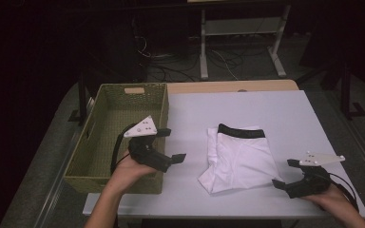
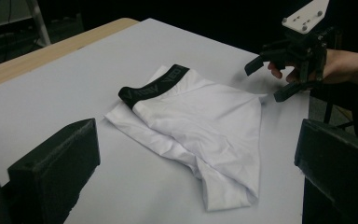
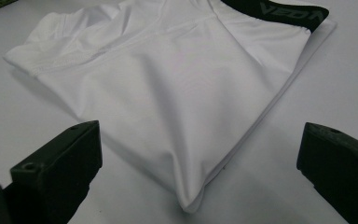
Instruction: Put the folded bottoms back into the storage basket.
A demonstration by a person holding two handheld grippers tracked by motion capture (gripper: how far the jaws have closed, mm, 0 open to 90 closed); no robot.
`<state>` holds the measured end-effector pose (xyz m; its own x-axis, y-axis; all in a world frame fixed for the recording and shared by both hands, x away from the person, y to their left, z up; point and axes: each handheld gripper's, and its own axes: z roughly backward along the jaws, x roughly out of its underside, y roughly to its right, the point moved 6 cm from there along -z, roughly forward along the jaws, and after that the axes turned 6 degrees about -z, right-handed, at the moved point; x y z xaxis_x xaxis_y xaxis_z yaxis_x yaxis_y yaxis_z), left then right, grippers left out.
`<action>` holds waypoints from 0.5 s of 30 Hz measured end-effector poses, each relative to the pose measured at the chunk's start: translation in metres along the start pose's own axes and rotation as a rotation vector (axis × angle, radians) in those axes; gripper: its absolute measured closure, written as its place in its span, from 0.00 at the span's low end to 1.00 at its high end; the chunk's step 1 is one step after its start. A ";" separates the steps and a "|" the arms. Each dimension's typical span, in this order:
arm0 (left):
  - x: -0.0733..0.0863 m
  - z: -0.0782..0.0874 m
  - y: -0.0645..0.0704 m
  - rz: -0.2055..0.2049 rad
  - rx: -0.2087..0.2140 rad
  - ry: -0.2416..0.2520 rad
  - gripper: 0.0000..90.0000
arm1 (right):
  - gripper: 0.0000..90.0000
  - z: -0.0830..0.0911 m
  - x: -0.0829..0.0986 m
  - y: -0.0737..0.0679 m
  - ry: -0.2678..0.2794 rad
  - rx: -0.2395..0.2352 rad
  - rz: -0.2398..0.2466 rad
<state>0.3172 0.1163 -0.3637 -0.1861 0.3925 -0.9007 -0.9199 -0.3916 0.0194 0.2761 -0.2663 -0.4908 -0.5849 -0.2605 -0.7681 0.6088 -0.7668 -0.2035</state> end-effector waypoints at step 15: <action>-0.014 -0.024 0.009 -0.002 0.021 0.011 0.01 | 0.00 0.000 0.000 0.000 -0.003 0.004 -0.002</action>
<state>0.3202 0.0876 -0.3609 -0.1803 0.3839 -0.9056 -0.9275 -0.3730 0.0265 0.2759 -0.2661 -0.4910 -0.5880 -0.2610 -0.7656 0.6056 -0.7695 -0.2028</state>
